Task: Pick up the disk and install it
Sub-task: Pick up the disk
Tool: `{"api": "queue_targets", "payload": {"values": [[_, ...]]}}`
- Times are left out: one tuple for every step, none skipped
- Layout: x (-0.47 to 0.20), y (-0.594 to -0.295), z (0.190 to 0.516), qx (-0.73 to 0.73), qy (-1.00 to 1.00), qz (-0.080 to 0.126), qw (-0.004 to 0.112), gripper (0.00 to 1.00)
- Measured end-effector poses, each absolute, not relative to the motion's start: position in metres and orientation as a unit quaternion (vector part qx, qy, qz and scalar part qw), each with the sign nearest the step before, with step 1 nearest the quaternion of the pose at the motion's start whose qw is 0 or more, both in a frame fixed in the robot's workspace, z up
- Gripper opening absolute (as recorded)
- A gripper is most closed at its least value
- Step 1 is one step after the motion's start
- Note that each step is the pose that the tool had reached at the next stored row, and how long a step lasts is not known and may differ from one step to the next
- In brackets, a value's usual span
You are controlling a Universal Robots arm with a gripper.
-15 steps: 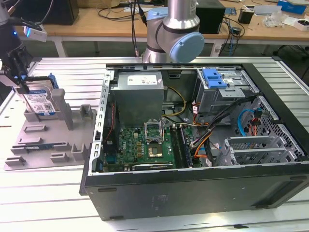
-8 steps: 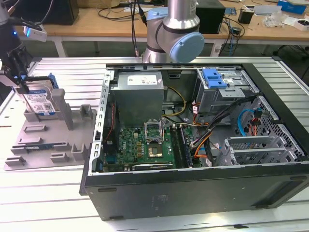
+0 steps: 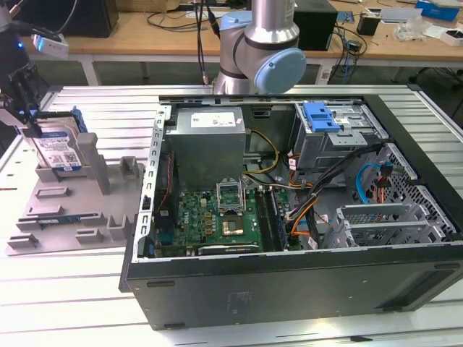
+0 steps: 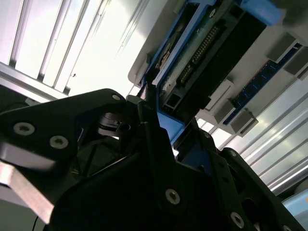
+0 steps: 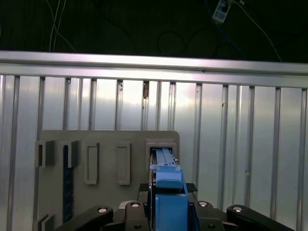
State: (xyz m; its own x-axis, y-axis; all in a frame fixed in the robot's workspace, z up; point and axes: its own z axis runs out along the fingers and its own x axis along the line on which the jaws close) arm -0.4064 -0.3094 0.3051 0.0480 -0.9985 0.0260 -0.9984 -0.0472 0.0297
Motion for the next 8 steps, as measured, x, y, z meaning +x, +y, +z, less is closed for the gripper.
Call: {"api": "queue_targets", "payload": {"values": [[-0.406, -0.309, 0.308, 0.724, -0.69, -0.001, 0.02, 0.37], [-0.406, -0.309, 0.309, 0.724, -0.69, -0.001, 0.02, 0.37], [-0.406, -0.309, 0.312, 0.724, -0.69, -0.001, 0.02, 0.37], [-0.406, -0.309, 0.314, 0.724, -0.69, -0.001, 0.02, 0.37], [-0.406, -0.309, 0.316, 0.724, -0.69, -0.001, 0.02, 0.37], [-0.406, -0.309, 0.319, 0.724, -0.69, -0.001, 0.02, 0.37], [-0.406, -0.309, 0.32, 0.724, -0.69, -0.001, 0.02, 0.37], [-0.406, -0.309, 0.323, 0.724, -0.69, -0.001, 0.02, 0.37]]}}
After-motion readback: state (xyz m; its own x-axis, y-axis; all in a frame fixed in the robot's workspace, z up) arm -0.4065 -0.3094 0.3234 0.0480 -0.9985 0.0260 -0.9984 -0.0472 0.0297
